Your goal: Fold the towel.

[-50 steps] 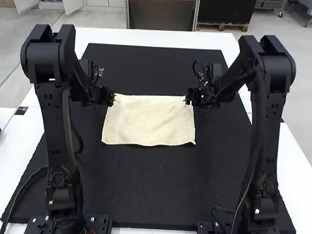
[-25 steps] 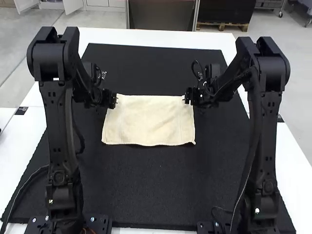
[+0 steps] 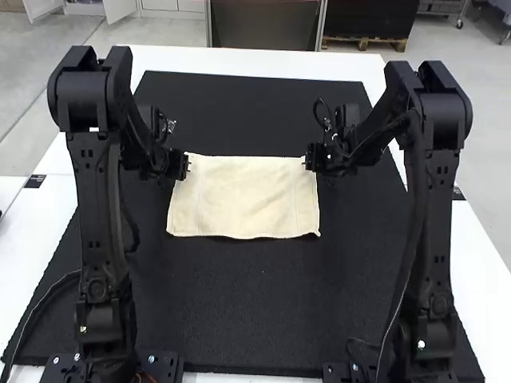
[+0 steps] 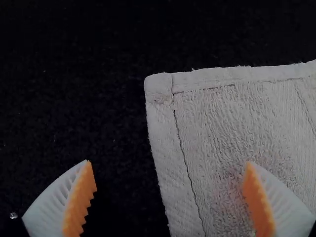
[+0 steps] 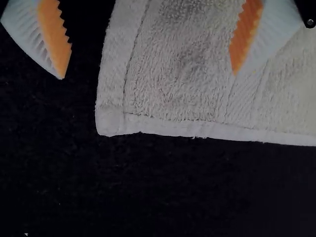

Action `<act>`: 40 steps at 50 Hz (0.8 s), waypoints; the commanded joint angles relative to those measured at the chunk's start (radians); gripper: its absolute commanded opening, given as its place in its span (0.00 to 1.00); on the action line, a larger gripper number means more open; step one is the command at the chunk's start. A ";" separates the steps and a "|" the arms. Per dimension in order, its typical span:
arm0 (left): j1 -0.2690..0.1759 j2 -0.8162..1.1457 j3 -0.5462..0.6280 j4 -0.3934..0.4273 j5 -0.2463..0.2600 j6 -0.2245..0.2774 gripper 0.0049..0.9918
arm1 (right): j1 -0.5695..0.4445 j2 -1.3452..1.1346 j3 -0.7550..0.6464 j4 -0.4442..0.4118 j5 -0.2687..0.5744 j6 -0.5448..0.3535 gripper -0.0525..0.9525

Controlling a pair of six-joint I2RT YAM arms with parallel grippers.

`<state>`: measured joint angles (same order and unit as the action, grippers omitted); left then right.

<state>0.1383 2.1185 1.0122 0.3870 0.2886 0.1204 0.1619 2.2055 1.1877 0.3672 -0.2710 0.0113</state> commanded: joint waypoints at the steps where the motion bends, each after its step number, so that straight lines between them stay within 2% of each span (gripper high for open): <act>1: -0.002 0.035 0.012 -0.008 0.044 0.007 0.66 | 0.037 0.045 0.027 -0.013 -0.017 -0.005 0.51; 2: -0.002 0.038 0.009 -0.008 0.046 0.005 0.62 | 0.039 0.049 0.029 -0.019 -0.020 -0.008 0.44; 5: 0.001 0.041 0.003 -0.008 0.060 0.004 0.62 | 0.042 0.062 0.030 -0.022 -0.028 -0.010 0.27; 9: 0.006 0.044 -0.007 0.003 0.081 0.005 0.62 | 0.042 0.072 0.032 -0.024 -0.040 -0.022 0.10; 11: 0.006 0.046 -0.012 0.010 0.081 0.004 0.61 | 0.041 0.076 0.033 -0.024 -0.046 -0.025 0.10; 12: 0.007 0.046 -0.012 0.013 0.081 0.002 0.57 | 0.039 0.077 0.033 -0.025 -0.046 -0.025 0.10; 21: 0.021 0.070 -0.015 0.038 0.095 0.004 0.02 | 0.036 0.080 0.024 -0.030 -0.048 -0.033 0.07; 29: 0.030 0.070 -0.029 0.070 0.112 0.001 0.02 | 0.042 0.079 0.023 -0.030 -0.048 -0.033 0.06; 34: 0.035 0.067 -0.027 0.072 0.146 -0.011 0.02 | 0.045 0.068 0.023 -0.033 -0.050 -0.034 0.04; 40: 0.047 0.061 -0.024 0.073 0.165 -0.011 0.02 | 0.039 0.048 0.026 -0.059 -0.085 -0.034 0.04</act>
<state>0.1722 2.1532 1.0027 0.4656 0.4187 0.1154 0.1688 2.2356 1.2190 0.3553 -0.2546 -0.0162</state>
